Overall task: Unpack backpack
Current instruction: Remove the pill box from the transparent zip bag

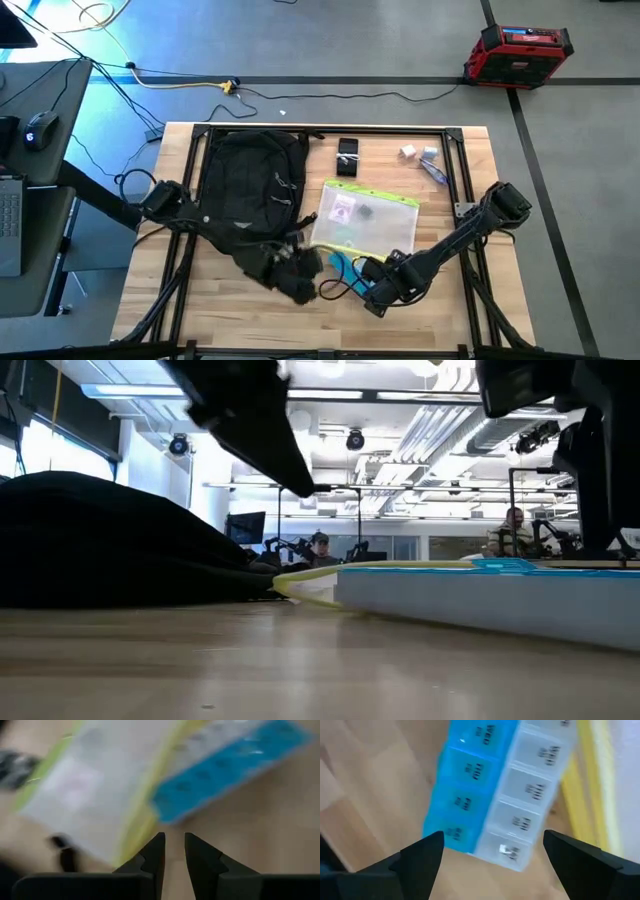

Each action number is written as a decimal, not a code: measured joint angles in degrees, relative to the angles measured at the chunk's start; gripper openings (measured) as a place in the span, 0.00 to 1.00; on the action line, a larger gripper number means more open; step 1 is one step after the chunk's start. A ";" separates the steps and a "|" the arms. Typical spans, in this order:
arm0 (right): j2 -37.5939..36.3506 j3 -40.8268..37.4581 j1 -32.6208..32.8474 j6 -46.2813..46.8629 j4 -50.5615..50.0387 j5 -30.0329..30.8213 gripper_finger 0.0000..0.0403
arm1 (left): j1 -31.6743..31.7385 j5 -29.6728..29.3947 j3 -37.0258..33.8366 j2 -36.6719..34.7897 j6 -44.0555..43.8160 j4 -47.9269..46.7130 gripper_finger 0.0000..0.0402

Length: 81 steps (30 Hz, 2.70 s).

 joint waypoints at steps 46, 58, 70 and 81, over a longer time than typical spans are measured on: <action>-1.51 -21.32 -9.35 2.49 51.31 -2.63 0.36 | 8.95 26.18 -1.11 13.23 8.55 24.62 0.00; -6.94 -21.25 -6.14 5.73 47.05 -7.25 0.29 | 6.08 22.99 -1.15 9.13 7.57 15.74 0.00; -21.72 -19.70 -8.19 -1.88 37.30 7.87 0.29 | 1.75 11.95 -1.14 3.89 7.58 8.59 0.00; -27.71 -20.87 -44.96 -16.61 20.25 7.22 0.29 | 1.70 11.65 -1.17 3.89 6.59 7.31 0.00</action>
